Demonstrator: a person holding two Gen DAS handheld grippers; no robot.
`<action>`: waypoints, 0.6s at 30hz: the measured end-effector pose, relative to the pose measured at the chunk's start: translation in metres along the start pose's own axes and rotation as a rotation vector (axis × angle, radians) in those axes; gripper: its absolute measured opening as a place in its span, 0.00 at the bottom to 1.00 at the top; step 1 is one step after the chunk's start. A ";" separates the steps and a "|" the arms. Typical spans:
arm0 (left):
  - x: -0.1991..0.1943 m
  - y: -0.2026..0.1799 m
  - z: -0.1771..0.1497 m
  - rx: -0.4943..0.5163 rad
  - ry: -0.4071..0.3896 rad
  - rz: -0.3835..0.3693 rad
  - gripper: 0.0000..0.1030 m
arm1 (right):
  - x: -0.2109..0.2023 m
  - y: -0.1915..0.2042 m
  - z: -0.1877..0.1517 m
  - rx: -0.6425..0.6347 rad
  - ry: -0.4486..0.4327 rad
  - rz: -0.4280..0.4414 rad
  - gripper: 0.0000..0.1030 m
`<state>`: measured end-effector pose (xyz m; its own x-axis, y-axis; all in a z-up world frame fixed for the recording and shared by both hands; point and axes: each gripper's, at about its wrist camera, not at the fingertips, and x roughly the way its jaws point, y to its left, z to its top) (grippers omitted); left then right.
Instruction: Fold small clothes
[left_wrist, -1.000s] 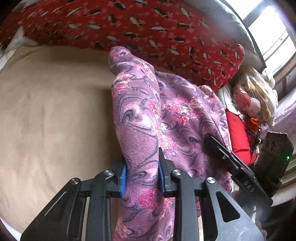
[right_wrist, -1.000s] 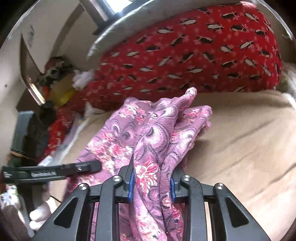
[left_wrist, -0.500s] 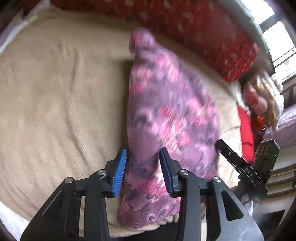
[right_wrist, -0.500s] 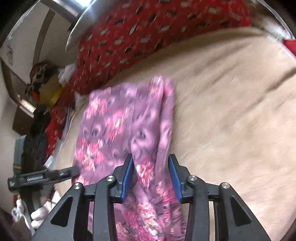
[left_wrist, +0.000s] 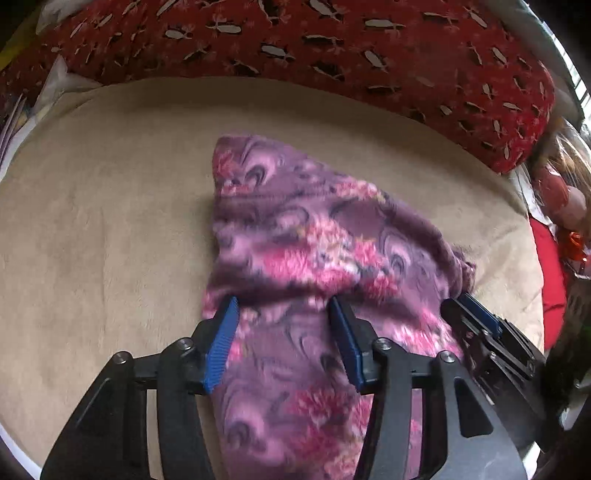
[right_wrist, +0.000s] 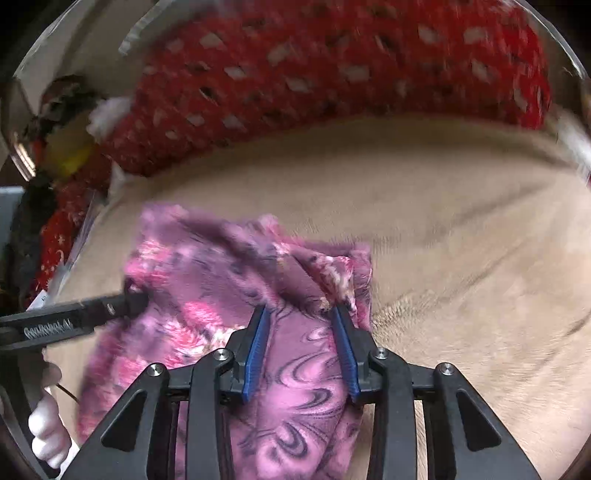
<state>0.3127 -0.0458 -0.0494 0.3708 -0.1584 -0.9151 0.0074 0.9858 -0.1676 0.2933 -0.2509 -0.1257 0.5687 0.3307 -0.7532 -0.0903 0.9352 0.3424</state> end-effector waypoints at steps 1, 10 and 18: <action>-0.005 0.002 0.002 -0.012 0.005 -0.030 0.48 | -0.002 -0.002 0.001 0.014 -0.014 0.014 0.33; 0.006 0.003 0.057 -0.032 -0.033 -0.002 0.50 | -0.015 0.006 0.027 -0.011 -0.068 0.063 0.33; 0.010 0.030 0.049 -0.097 0.061 -0.024 0.52 | 0.001 0.010 0.029 -0.050 0.041 -0.015 0.31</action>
<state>0.3620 -0.0149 -0.0463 0.3140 -0.1881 -0.9306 -0.0753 0.9721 -0.2219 0.3168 -0.2452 -0.1070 0.5366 0.3207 -0.7806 -0.1231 0.9448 0.3035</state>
